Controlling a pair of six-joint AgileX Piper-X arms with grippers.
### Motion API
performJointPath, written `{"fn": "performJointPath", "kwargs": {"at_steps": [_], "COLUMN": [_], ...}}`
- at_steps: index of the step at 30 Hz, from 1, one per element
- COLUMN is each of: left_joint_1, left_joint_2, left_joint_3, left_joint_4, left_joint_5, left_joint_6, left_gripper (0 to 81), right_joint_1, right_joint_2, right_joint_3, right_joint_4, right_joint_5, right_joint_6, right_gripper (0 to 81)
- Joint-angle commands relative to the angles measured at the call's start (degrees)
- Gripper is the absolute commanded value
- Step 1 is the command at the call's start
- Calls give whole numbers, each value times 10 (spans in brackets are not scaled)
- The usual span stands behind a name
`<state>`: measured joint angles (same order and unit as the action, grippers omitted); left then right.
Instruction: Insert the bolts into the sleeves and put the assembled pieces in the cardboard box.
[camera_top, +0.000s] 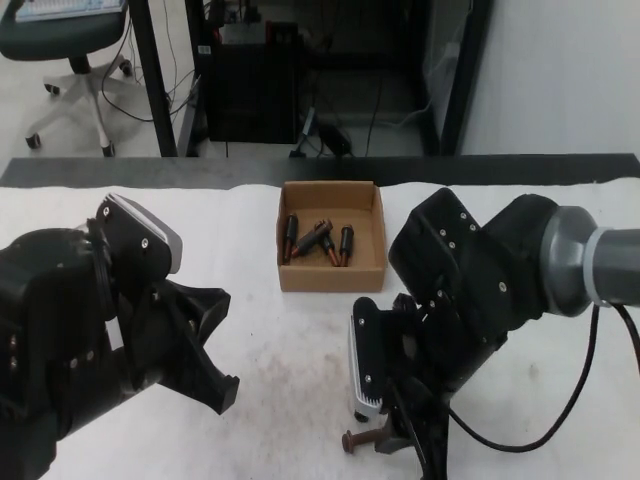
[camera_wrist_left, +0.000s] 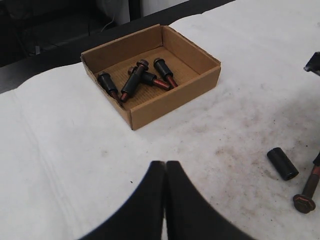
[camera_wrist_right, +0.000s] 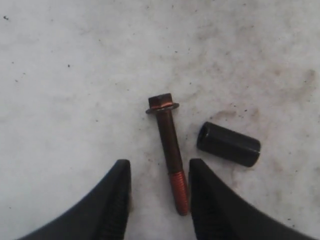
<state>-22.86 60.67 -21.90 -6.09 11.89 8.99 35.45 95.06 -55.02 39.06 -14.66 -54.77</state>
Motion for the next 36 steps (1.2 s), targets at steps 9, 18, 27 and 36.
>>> {"fn": "performJointPath", "kwargs": {"at_steps": [9, 18, 27, 36], "left_joint_1": [1, 1, 1, 1], "left_joint_2": [-8, -8, -8, -8], "left_joint_3": [-3, -3, -3, -3], "left_joint_4": [-11, -11, -11, -11], "left_joint_5": [-3, -3, -3, -3], "left_joint_6": [-5, -5, -5, -5], "left_gripper": [1, 1, 1, 1], "right_joint_1": [1, 5, 37, 74], "right_joint_2": [13, 71, 81, 81], "right_joint_3": [1, 1, 0, -2], "right_joint_4": [-6, -6, -34, -71], "right_joint_5": [22, 59, 62, 100], "right_joint_6": [-44, -44, -44, -44], "right_gripper": [350, 350, 311, 310]}}
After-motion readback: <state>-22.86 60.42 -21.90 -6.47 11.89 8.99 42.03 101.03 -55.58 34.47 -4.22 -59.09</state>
